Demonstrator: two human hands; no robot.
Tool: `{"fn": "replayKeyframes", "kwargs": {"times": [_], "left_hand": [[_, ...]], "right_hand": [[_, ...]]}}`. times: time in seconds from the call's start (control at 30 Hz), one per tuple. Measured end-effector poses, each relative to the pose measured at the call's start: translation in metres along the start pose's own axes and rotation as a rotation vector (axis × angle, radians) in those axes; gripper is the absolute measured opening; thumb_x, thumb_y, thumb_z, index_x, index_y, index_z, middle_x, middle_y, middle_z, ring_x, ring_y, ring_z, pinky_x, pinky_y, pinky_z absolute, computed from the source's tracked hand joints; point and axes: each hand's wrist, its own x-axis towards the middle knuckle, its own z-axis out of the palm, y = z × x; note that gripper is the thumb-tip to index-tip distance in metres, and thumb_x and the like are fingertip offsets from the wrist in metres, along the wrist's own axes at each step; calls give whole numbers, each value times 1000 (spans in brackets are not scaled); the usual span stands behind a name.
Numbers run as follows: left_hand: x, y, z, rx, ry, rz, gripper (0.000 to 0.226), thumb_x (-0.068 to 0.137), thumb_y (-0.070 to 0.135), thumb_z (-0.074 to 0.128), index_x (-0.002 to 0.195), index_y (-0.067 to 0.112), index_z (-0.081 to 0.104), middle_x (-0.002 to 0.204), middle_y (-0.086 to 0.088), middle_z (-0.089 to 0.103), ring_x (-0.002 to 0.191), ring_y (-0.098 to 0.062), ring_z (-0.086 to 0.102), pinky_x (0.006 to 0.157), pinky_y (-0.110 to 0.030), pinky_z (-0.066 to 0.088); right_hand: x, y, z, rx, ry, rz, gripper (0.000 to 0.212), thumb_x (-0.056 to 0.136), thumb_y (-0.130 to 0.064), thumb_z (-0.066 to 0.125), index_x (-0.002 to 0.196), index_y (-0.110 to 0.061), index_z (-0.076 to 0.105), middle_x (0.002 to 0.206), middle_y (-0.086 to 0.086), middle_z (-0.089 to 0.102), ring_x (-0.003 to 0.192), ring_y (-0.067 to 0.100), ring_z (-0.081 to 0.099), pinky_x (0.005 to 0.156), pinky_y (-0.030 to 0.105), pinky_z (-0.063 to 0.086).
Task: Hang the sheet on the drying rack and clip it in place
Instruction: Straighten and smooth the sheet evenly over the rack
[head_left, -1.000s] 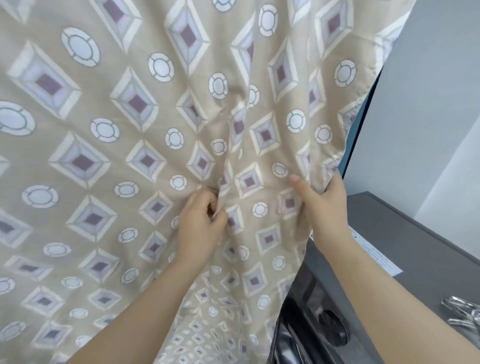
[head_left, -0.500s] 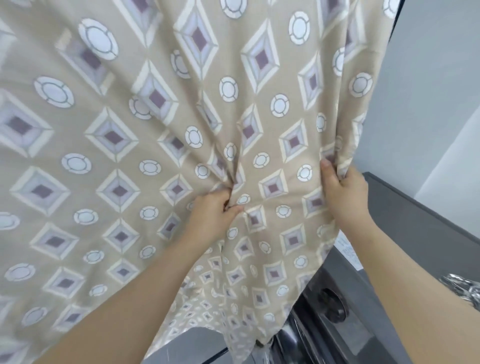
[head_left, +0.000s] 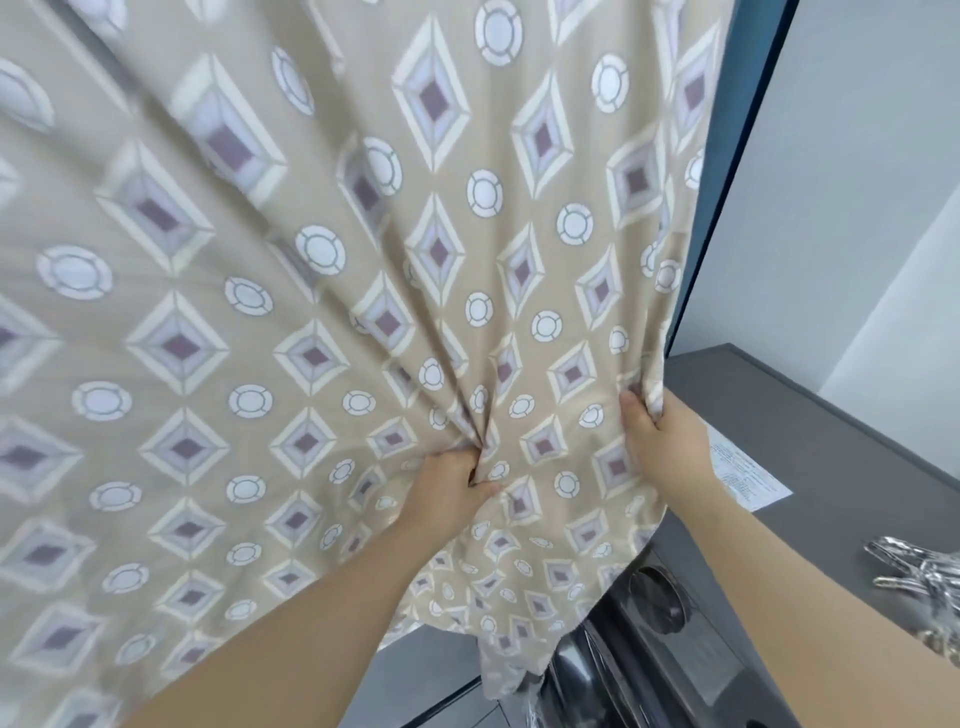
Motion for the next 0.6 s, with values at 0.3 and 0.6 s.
{"fn": "replayKeyframes", "kwargs": {"times": [0.3,0.6], "left_hand": [[-5,10,-6,57,83,-12,15,83,21,63,92,10,58,86,-4,62,87,-26,59,60,-26,35],[6,38,-28,-33,319,23,43,86,23,64,60,23,30,54,8,40,61,-20,43,54,-29,23]], "right_hand": [[2,-46,-21,611,-133,-50,36,76,-18,67,110,-12,59,97,1,69,85,13,68,70,23,53],[15,-54,-24,562,73,-52,35,94,-36,52,63,-22,51,45,-13,49,44,7,48,49,23,38]]}}
